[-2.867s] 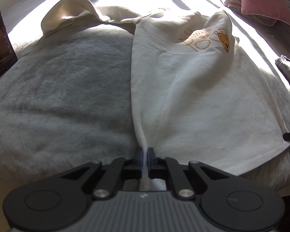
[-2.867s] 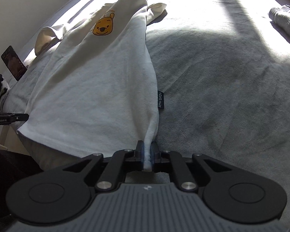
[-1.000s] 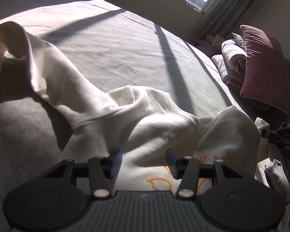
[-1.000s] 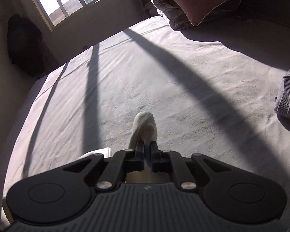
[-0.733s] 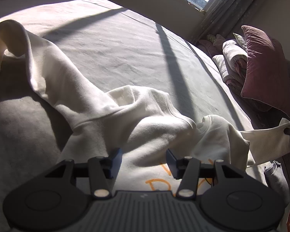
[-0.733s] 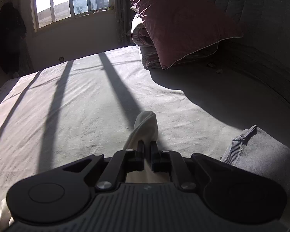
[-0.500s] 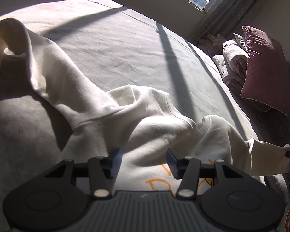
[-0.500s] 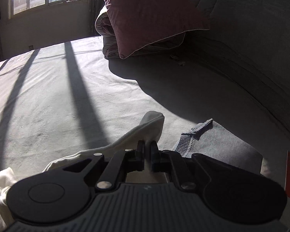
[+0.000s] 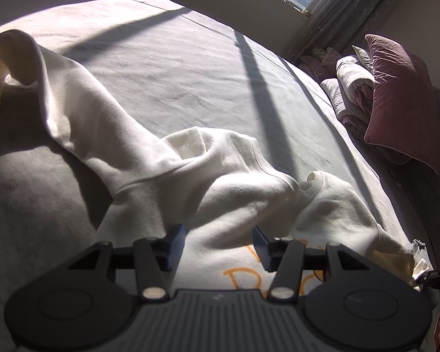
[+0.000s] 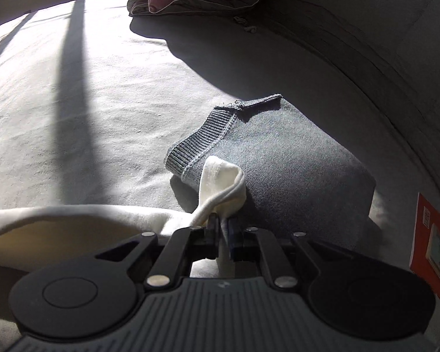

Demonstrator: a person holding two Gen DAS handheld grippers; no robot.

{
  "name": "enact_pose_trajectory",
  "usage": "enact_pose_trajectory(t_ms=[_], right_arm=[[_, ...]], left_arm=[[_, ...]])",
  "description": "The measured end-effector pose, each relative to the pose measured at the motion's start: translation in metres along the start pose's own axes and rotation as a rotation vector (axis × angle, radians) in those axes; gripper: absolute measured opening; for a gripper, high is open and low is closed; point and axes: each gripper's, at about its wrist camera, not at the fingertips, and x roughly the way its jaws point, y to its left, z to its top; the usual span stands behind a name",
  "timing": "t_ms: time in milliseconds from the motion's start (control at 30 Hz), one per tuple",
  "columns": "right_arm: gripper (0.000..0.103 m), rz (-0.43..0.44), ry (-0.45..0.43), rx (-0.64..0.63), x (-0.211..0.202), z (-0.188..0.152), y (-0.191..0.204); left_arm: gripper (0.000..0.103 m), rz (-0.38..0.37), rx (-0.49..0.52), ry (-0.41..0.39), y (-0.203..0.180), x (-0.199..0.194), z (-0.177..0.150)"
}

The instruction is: Fold clothes

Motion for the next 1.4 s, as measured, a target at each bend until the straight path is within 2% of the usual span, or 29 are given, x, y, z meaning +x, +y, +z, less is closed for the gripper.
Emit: enact_pose_trajectory(t_ms=[100,333,367,400,467,567,700,767,867,1033,1233,1400], right_arm=[[0.008,0.005,0.016,-0.013,0.002,-0.006,-0.006],[0.016,0.140,-0.059,-0.076,-0.018,-0.005,-0.015],[0.020,0.156,-0.076,-0.080,-0.023,-0.004,-0.015],[0.036,0.167,-0.097,-0.084,-0.028,-0.002,-0.014],[0.053,0.198,-0.137,-0.099,-0.038,0.002,-0.009],[0.053,0.257,-0.187,-0.126,-0.051,0.009,0.003],[0.053,0.422,-0.210,-0.123,-0.059,0.020,0.029],[0.053,0.531,-0.187,-0.129,-0.052,0.025,0.049],[0.053,0.652,-0.157,-0.175,-0.040,0.030,0.090],[0.053,0.786,-0.077,-0.182,-0.014,0.043,0.144],[0.053,0.919,-0.007,-0.125,0.001,0.051,0.174],[0.053,0.947,0.022,-0.180,0.002,0.044,0.200]], left_arm=[[0.053,0.014,0.031,-0.001,0.003,-0.008,0.011],[0.057,0.046,0.104,-0.002,0.011,-0.025,0.037],[0.057,0.051,0.114,-0.002,0.012,-0.028,0.041],[0.058,0.055,0.124,-0.002,0.013,-0.030,0.045],[0.059,0.055,0.134,0.010,0.013,-0.020,0.052],[0.060,0.053,0.145,0.031,0.012,0.000,0.063],[0.058,0.050,0.160,0.060,0.011,0.026,0.077],[0.058,0.048,0.167,0.074,0.010,0.039,0.084],[0.058,0.045,0.179,0.096,0.010,0.059,0.094],[0.055,0.029,0.183,0.120,0.009,0.085,0.105],[0.051,-0.017,0.185,0.124,0.010,0.095,0.101],[0.048,-0.001,0.345,0.129,-0.005,0.094,0.087]])
